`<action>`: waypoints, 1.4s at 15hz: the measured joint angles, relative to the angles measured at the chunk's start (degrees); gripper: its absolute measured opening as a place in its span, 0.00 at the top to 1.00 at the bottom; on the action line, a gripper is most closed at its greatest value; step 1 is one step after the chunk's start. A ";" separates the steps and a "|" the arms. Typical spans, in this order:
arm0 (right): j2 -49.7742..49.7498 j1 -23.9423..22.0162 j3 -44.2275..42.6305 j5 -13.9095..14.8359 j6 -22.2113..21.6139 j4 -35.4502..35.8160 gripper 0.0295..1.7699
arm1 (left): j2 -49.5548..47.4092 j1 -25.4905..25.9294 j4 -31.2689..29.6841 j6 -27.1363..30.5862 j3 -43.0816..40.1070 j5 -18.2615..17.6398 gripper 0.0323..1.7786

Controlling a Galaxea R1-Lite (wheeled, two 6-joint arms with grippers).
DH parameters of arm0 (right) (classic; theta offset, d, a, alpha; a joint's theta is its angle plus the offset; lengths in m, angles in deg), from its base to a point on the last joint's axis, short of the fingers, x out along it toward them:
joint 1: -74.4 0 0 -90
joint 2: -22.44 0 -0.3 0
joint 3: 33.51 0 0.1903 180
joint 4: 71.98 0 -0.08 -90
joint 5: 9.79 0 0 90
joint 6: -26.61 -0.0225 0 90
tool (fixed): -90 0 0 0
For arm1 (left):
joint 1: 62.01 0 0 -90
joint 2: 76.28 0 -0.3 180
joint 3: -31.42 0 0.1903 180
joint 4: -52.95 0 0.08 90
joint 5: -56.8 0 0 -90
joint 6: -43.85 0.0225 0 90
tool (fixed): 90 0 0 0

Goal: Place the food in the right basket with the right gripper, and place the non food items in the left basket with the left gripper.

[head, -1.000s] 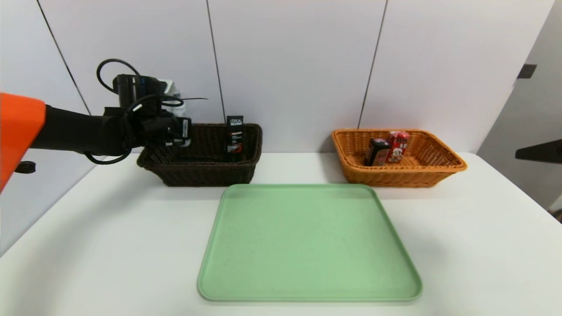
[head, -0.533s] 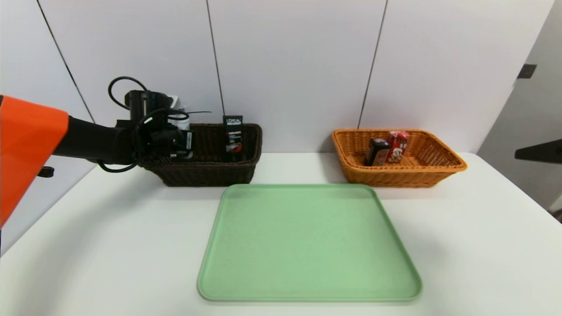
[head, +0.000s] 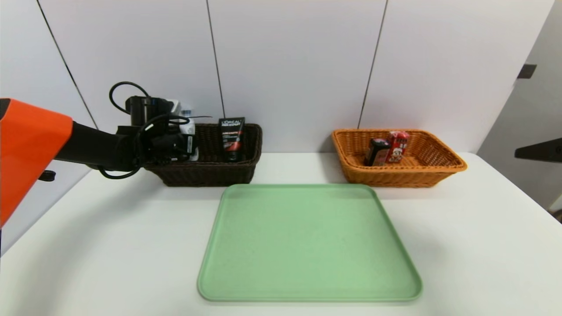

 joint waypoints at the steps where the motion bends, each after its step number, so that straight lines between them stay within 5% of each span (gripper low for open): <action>1: 0.00 0.00 0.00 -0.02 0.00 0.00 0.04 | -0.59 -0.01 -0.17 0.09 -0.33 0.00 0.30; 14: -0.71 1.27 -0.12 -0.68 -0.13 1.68 0.04 | -22.94 -1.94 5.16 0.67 -3.63 -0.10 0.09; 21: -3.30 5.10 -0.17 -0.63 0.11 0.45 0.04 | -40.00 -7.08 19.13 0.41 -9.67 -0.10 0.06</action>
